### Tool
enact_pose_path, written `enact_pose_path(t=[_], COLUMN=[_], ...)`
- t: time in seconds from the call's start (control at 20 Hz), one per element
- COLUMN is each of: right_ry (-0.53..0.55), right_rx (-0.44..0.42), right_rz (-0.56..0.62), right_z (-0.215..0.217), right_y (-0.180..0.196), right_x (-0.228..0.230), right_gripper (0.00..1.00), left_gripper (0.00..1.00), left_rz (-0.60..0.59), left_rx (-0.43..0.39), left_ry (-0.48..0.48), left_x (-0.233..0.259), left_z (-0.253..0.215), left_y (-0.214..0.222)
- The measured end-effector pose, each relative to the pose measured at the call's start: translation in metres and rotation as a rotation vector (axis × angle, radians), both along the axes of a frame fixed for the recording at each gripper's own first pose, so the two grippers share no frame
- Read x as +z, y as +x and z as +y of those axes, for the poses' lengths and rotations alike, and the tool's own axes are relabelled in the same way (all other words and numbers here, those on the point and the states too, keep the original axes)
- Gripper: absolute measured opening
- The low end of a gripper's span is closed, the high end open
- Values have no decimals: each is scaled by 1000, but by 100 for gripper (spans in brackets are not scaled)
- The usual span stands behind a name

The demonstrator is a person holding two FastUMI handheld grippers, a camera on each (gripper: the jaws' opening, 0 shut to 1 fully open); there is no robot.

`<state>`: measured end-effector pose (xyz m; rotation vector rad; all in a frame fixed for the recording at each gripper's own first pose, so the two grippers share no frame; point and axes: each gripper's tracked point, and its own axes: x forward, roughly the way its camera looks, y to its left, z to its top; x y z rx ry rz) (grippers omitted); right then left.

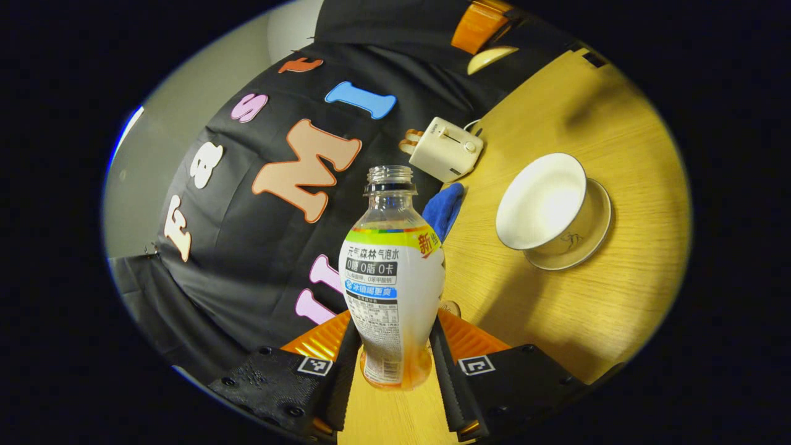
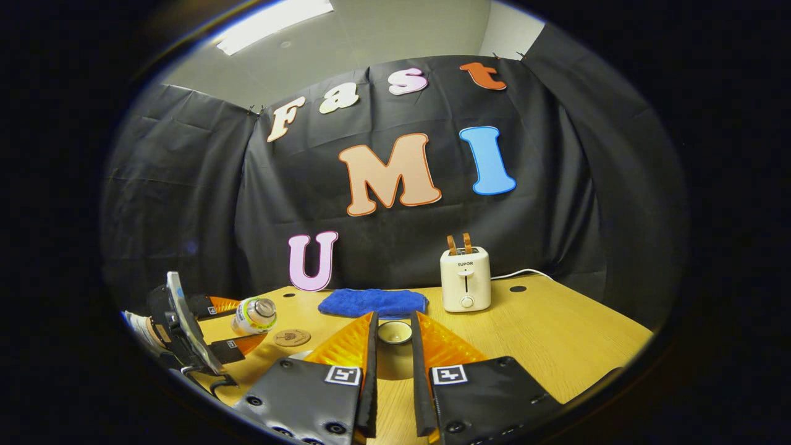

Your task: Open the teacup lid with one hand, grasp the water bottle and pour water into the teacup with the other hand; after pouring, place the water bottle on the coaster and then close the teacup lid.

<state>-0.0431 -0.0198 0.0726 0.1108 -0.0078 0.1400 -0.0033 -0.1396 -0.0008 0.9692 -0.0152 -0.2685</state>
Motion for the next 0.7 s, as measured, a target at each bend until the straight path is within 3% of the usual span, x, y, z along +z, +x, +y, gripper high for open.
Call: enact_pose_path(t=[0.5, 0.7], right_ry=[2, 8], right_rx=[3, 1], right_rz=[-10, -12], right_z=[0, -1], right_y=[-1, -2], right_x=[3, 5], right_gripper=[28, 28], left_gripper=[59, 56], left_rz=[-15, 4], left_rx=[-5, -3], left_ry=[309, 334], left_x=[-6, -10], left_z=[4, 6], left_y=[-1, 0])
